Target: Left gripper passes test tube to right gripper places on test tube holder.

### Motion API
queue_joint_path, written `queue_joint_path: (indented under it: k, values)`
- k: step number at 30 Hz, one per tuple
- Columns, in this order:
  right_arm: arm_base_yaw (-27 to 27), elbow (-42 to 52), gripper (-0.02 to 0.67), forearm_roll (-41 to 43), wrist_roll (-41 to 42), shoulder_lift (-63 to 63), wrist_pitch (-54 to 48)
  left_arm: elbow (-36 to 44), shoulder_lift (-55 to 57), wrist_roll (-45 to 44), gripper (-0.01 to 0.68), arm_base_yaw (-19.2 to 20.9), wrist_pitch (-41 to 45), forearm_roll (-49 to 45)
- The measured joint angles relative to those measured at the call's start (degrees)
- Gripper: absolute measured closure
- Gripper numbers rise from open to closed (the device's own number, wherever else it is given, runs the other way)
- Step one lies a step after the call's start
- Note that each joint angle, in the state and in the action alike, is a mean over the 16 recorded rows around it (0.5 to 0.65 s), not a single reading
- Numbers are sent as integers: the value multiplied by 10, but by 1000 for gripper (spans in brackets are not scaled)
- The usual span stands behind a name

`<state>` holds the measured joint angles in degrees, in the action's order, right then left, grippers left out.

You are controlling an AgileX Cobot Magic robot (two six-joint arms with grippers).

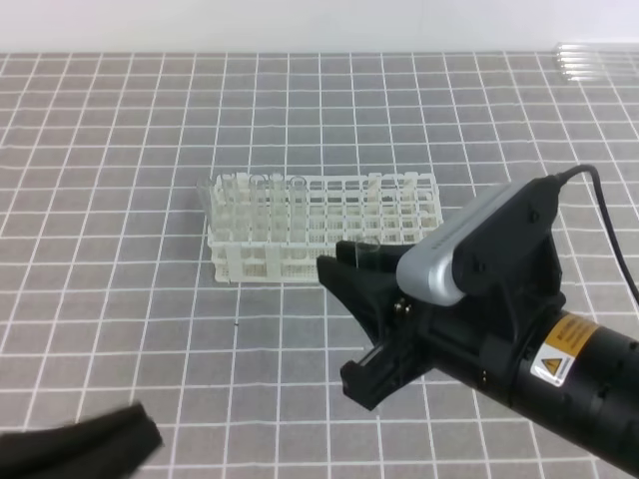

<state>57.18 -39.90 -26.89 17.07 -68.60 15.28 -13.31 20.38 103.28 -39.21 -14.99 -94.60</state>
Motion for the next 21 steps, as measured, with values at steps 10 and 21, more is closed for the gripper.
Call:
queue_joint_path:
  k: [10,21]
  values:
    - [0,0,564,0,0,0,-11,100,-28,89,646,0,44,-66]
    - [0,0,564,0,0,1,-10,137,-28,86,673,0,101,-65]
